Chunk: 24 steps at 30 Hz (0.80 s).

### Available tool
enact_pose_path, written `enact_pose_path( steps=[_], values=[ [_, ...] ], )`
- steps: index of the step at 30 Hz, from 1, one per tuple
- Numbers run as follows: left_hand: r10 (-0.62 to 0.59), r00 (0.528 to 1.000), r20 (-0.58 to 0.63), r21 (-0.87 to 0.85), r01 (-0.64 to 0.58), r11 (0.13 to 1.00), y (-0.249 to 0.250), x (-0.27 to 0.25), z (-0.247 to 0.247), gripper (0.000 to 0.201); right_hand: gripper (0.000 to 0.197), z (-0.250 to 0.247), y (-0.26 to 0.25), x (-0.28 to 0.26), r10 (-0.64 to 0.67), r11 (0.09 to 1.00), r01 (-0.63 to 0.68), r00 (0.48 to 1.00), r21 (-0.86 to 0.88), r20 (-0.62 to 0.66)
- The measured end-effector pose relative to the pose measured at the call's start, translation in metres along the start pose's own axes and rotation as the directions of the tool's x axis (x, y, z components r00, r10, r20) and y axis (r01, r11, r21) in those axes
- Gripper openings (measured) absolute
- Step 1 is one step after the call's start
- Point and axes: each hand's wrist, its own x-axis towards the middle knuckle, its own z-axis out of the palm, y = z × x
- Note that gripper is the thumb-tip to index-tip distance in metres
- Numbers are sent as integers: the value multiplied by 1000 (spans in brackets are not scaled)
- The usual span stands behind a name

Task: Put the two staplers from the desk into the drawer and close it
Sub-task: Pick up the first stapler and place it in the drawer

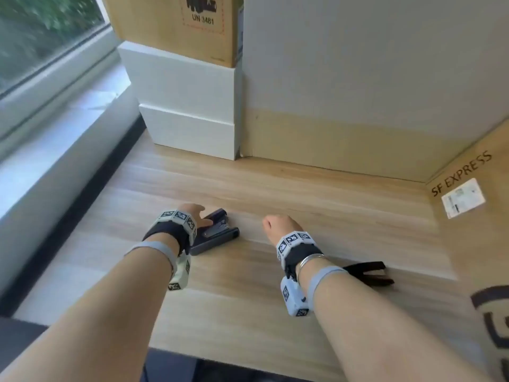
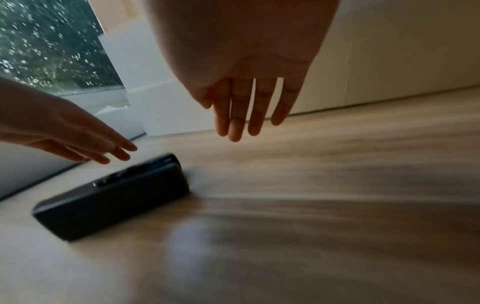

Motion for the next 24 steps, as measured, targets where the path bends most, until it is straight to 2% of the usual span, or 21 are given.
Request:
enact_pose_path(
  steps=[3, 5, 7, 10, 13, 15, 20, 24],
  values=[
    [-2, 998, 58, 33, 0, 999, -1, 7, 12, 52, 30, 23, 8, 7, 16, 1000, -16, 1000, 1, 22],
    [5, 997, 72, -4, -5, 1000, 1, 11, 18, 44, 35, 35, 12, 9, 18, 1000, -17, 998, -12, 62],
    [5, 999, 46, -42, -3, 999, 0, 15, 23, 44, 40, 41, 14, 12, 5, 1000, -3, 998, -29, 67],
    [2, 1000, 19, -59, -1, 998, -2, 20, 24, 43, 36, 43, 16, 13, -1, 999, 5, 996, -45, 84],
    [31, 999, 17, -48, -30, 998, 0, 18, 22, 33, 28, 46, 18, 15, 2, 999, 3, 996, -54, 91],
    [37, 999, 16, -28, -36, 999, 0, 17, 22, 22, 30, 48, 19, 17, -1, 998, 7, 996, -65, 90],
    [51, 999, 2, 4, -51, 999, 1, 9, 20, 28, 33, 48, 18, 18, -18, 996, 24, 997, -88, 69],
    [68, 998, -11, -39, -69, 997, 3, -1, 21, 34, 33, 46, 17, 15, -24, 995, 28, 999, -101, 33]
  ],
)
